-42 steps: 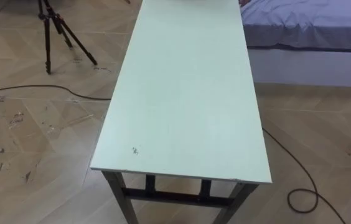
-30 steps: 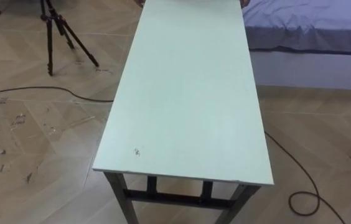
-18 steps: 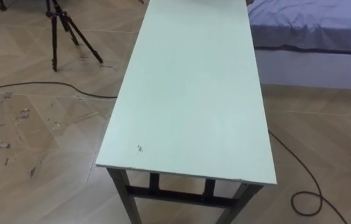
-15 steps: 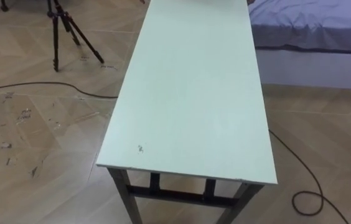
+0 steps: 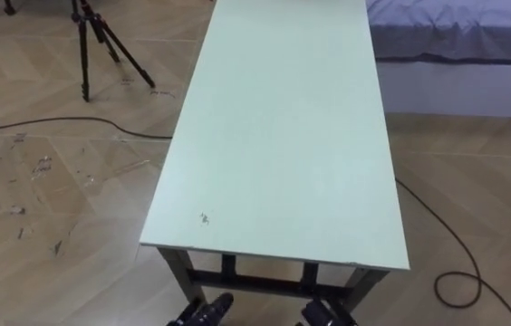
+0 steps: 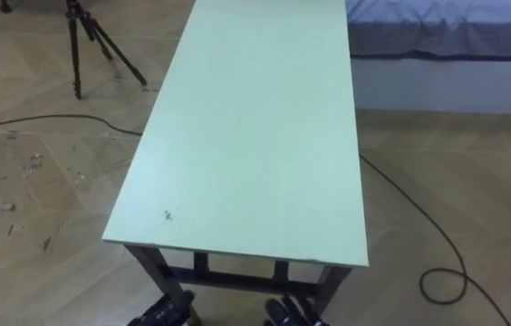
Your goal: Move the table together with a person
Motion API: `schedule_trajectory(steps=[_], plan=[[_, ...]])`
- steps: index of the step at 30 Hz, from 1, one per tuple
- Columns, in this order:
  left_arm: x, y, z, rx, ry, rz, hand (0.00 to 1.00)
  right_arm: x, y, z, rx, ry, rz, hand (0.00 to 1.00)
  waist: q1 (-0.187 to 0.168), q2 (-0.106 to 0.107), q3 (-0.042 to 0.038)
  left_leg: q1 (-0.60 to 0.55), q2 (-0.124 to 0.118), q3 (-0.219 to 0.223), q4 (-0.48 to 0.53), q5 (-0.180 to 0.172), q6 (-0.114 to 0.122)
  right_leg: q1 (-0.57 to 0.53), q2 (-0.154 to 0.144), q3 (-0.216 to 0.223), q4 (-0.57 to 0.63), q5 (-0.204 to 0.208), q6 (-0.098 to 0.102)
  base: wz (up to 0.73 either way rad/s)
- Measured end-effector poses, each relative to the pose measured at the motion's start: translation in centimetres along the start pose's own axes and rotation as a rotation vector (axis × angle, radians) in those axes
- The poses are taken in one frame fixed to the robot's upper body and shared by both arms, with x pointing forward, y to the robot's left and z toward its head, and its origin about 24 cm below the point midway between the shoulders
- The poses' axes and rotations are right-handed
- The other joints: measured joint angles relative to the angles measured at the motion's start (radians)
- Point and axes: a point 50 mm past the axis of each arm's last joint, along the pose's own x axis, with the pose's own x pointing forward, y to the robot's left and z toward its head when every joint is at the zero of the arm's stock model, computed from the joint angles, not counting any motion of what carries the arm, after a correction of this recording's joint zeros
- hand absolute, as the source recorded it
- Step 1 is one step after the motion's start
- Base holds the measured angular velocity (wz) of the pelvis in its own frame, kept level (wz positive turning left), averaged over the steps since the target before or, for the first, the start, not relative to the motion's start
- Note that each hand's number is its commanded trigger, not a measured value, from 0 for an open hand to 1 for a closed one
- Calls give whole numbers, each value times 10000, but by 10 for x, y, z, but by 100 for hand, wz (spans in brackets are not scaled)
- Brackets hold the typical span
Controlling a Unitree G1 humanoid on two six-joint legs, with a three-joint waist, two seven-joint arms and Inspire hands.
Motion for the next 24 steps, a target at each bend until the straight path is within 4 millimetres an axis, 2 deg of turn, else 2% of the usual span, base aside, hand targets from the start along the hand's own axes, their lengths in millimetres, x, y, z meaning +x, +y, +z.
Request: schedule_trajectory(steps=[7, 11, 15, 17, 24], plan=[[2, -35, 9, 15, -128, -1564, 0, 10, 24, 2, -144, 290, 1382, 0, -204, -64, 60, 53, 2, -2, 1, 0, 0, 36, -4, 54, 103, -6, 7, -1], [10, -45, 20, -79, -244, -1927, 0, 21, 33, 18, -147, 110, 1852, 0, -323, -61, 71, 66, -3, -23, 1, 0, 1, 51, -9, 37, 122, -6, 7, 0], [13, -48, 24, -361, -296, -1977, 0, 24, 37, 26, -454, 130, 1992, 0, -390, -5, 100, 99, -3, -28, 1, 0, 1, 49, -7, 40, 124, -6, 7, 0], [13, -50, 25, -647, -305, -2033, 0, 24, 46, 29, -671, 181, 2289, 0, -400, 24, 118, 76, -3, -28, 2, 1, 1, 36, -5, 40, 116, -9, 9, 0], [13, -52, 28, -771, -317, -1766, 0, 28, 50, 32, -983, 495, 2246, 0, -328, 31, 133, 110, -2, -13, 0, 1, 1, 68, 1, 59, 142, -10, 9, 0]])
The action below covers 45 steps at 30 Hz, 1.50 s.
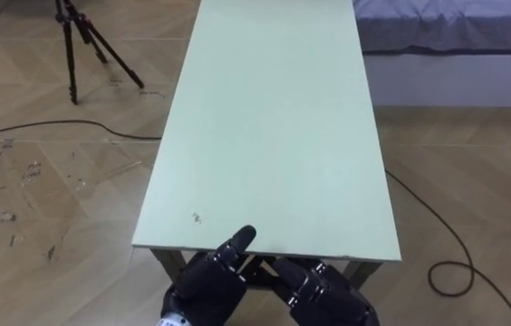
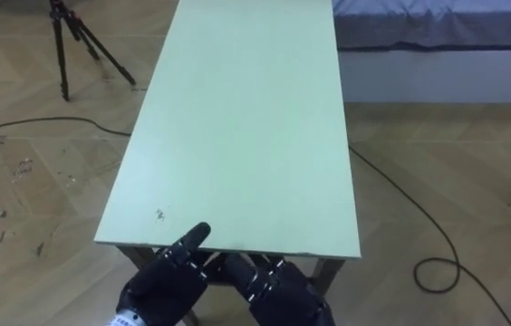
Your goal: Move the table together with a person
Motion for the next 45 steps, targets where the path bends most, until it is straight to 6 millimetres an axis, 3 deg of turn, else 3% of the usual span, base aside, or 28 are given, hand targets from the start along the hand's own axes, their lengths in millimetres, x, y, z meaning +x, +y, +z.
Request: schedule_trajectory(steps=[9, 14, 20, 29, 42, 43, 44, 45], plan=[[6, -3, 17, -97, -277, 720, 0, 4, -2, 11, -219, -71, -545, 0, 191, -98, 54, 62, 6, -10, 3, 1, 2, -22, 2, 72, 139, 3, -5, -2], [4, 9, 42, -402, -1180, 1611, 0, 2, -7, 17, 482, -371, -999, 0, 194, -47, 62, 256, 24, 6, 1, 3, 5, 153, 15, 69, 137, 14, -23, -1], [7, 14, 42, -682, -1208, 1812, 0, 1, -9, 21, 998, -589, -1188, 0, 195, 26, 77, 361, 26, 57, -3, 3, 4, 218, 15, 96, 153, 15, -25, -1], [9, 21, 43, -1248, -1159, 2095, 0, 1, -14, 31, 3498, -1902, -1632, 0, 225, 76, 32, 404, 29, 115, -3, 3, 4, 132, 40, 244, 162, 20, -31, -3], [11, 21, 41, -1687, -1168, 2263, 0, 2, -13, 31, 3821, -1934, -1936, 0, 223, 108, -40, 415, 29, 106, -1, 4, 4, 148, 45, 244, 179, 26, -39, 0], [11, 21, 41, -1690, -1157, 2282, 18, 2, -13, 31, 3854, -1947, -1970, 0, 223, 110, -43, 421, 29, 106, -1, 3, 4, 151, 45, 245, 180, 26, -39, 0], [11, 21, 41, -1692, -1147, 2290, 50, 2, -13, 31, 3877, -1964, -1981, 0, 224, 110, -43, 421, 29, 105, -1, 3, 4, 152, 45, 245, 181, 27, -39, 0], [11, 21, 41, -1693, -1144, 2303, 100, 3, -13, 31, 3913, -1985, -1989, 17, 227, 111, -43, 423, 30, 106, 0, 3, 4, 150, 46, 243, 182, 28, -41, 0]])
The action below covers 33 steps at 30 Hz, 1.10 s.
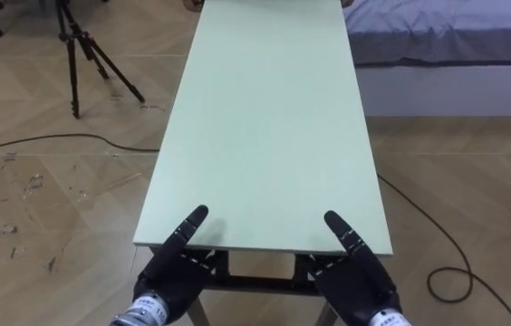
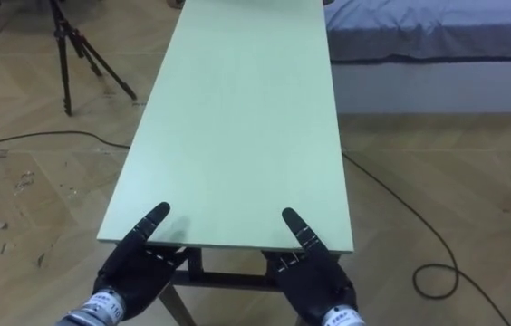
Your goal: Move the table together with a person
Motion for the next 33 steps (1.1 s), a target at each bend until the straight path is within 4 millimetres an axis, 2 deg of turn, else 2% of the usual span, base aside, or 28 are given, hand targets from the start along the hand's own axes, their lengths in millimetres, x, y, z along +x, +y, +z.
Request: schedule_trajectory(steps=[1, 10, 14, 33], plan=[[0, 0, 0, 0, -1, 8, 100, 0, 0, 0, 20, -10, -6, 100, 0, 0, 0, 1, 0, 0, 1, 0, 0, 0, 1, -1, 0, 0, -1, 0], [-1, 2, -2, -94, 26, 103, 100, 0, 3, -1, 368, -239, -30, 100, 20, 4, -2, -32, 0, 3, 9, 0, 0, -9, -3, -16, -10, 1, -1, 0], [1, -1, -9, -356, 153, -108, 100, -2, -5, 0, 656, -483, -958, 100, 249, 7, 0, -59, -8, -6, 6, 0, 0, 3, -15, -29, -14, 0, 0, 0], [1, 0, -10, -107, 306, 3, 100, -1, -4, 0, 549, -586, -1111, 100, 244, -27, 11, -114, -17, -14, -4, 0, 0, -3, -27, -56, -42, -5, 8, 0]])
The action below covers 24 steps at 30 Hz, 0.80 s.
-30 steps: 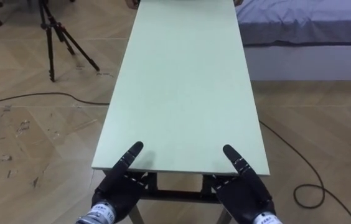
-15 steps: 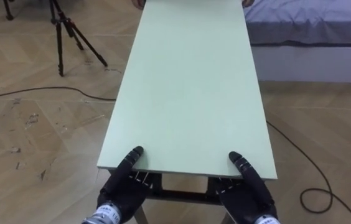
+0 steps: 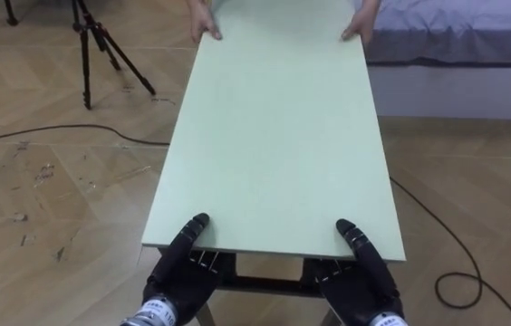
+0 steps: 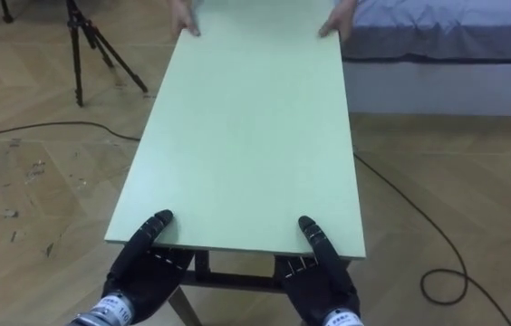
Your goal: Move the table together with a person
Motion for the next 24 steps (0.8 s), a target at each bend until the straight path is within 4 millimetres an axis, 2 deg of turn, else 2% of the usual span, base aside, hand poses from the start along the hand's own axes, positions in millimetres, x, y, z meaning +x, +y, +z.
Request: schedule_trajectory(steps=[15, 24], plan=[[0, 0, -1, 360, -19, -134, 100, 0, 5, 3, -430, -107, -62, 100, -38, 74, -21, -268, 2, -28, 146, 2, 3, -200, -28, -58, 136, 2, -3, 1], [-3, -18, -4, 278, -90, -1037, 100, -4, 30, 11, -800, -585, 356, 100, 4, 74, -17, -252, 4, -12, 152, 10, 16, -210, -35, -65, 172, 2, -3, 0]])
